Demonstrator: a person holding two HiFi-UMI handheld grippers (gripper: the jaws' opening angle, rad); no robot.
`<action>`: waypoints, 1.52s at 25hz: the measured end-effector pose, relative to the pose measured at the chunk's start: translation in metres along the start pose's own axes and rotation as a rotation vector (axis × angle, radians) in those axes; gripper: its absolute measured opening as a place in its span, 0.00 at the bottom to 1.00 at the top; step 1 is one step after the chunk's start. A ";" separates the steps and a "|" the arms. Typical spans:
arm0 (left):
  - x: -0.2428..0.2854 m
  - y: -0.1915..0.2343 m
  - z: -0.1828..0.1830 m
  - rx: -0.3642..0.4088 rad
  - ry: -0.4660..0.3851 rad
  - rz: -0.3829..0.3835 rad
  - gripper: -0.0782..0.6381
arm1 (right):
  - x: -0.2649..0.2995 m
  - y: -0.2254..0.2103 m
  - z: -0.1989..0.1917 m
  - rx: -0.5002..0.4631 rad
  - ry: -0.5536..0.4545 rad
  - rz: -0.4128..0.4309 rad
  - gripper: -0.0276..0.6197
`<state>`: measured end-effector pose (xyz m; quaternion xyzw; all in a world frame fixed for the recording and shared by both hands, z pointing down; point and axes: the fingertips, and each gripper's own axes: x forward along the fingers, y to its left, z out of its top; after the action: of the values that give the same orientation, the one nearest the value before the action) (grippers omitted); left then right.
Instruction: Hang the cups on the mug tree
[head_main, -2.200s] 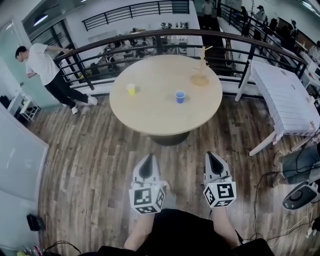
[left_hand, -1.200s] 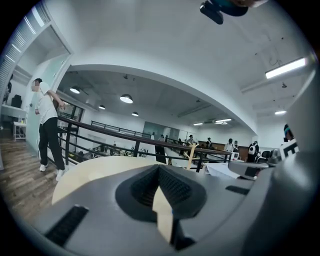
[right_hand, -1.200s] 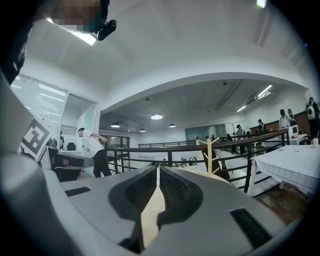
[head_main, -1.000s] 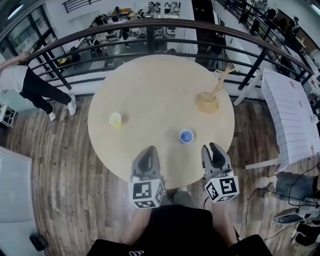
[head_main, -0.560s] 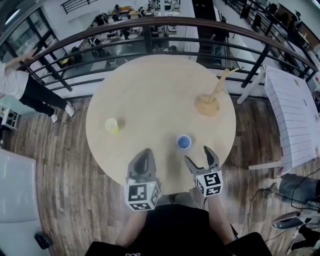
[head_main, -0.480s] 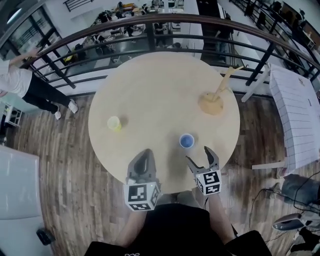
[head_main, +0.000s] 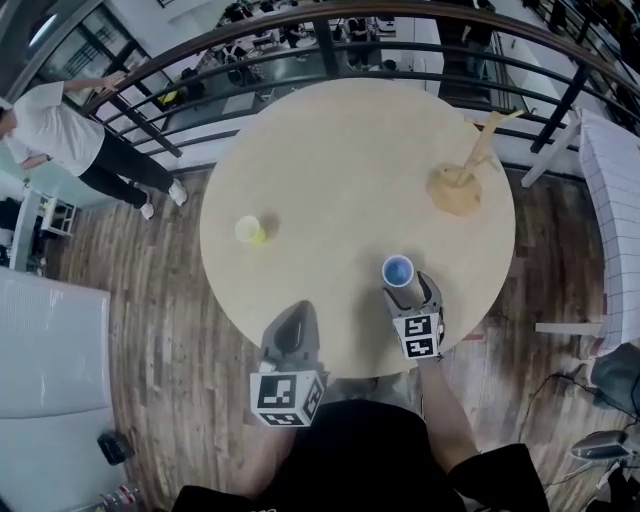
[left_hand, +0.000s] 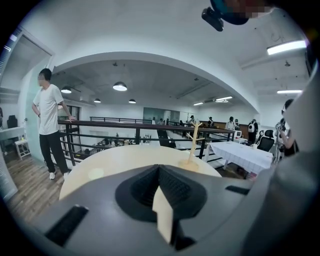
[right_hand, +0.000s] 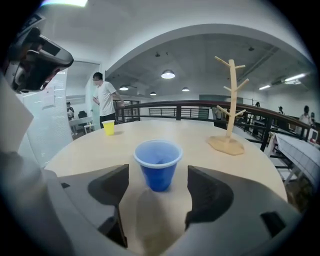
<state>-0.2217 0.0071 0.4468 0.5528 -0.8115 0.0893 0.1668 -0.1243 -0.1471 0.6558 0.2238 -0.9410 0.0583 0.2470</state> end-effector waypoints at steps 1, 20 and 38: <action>-0.001 0.001 0.000 0.002 0.003 0.003 0.12 | 0.003 0.002 -0.001 -0.007 0.002 -0.005 0.61; -0.008 0.001 0.001 0.013 0.012 0.046 0.12 | 0.002 -0.012 0.028 0.024 -0.070 -0.060 0.46; 0.019 -0.038 0.001 -0.012 -0.007 -0.060 0.12 | -0.067 -0.159 0.066 -0.060 -0.078 -0.248 0.45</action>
<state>-0.1935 -0.0240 0.4510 0.5763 -0.7957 0.0775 0.1696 -0.0298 -0.2777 0.5657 0.3332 -0.9163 -0.0095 0.2219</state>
